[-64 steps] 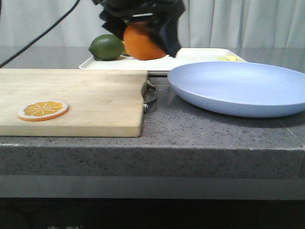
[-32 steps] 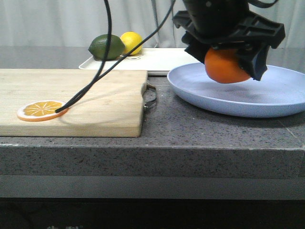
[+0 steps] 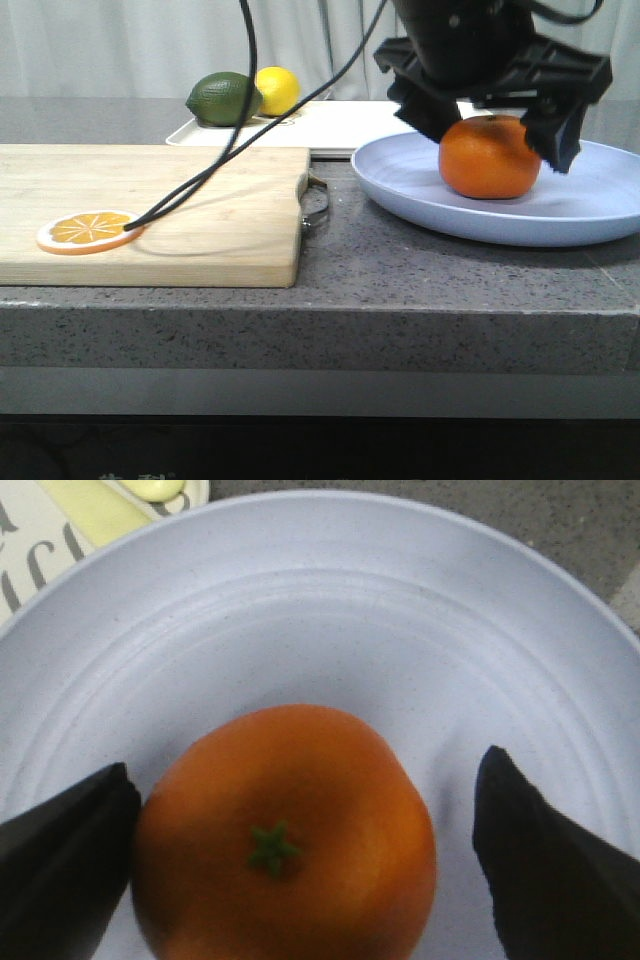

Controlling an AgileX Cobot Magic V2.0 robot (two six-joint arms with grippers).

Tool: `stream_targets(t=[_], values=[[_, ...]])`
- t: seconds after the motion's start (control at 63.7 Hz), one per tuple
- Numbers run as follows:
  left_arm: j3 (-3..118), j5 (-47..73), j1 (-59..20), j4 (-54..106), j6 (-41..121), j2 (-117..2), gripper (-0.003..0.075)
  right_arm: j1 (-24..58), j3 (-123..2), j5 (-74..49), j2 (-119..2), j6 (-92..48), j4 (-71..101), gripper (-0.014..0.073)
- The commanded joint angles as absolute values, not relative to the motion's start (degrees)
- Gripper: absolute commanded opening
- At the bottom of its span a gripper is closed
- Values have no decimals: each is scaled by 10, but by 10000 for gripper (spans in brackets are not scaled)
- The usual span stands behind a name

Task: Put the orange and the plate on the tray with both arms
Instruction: 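Lower the orange onto the plate, open the left gripper and withdraw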

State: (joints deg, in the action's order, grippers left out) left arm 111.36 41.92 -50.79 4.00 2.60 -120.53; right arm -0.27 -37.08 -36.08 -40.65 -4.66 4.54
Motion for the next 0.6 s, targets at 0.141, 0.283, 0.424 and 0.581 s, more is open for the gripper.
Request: stream_targets(t=[0.141, 0.283, 0.424, 0.581], values=[[1083, 400, -512, 52, 0, -1049, 635, -5, -390, -327, -408, -52, 46, 612], [996, 371, -510, 41, 0, -963, 607, -5, -390, -327, -408, -51, 46, 612], [875, 345, -504, 27, 0, -857, 600, -5, -390, -329, -408, -51, 47, 612], [754, 345, -504, 0, 0, -742, 600, -5, -390, -340, -408, -45, 64, 612]])
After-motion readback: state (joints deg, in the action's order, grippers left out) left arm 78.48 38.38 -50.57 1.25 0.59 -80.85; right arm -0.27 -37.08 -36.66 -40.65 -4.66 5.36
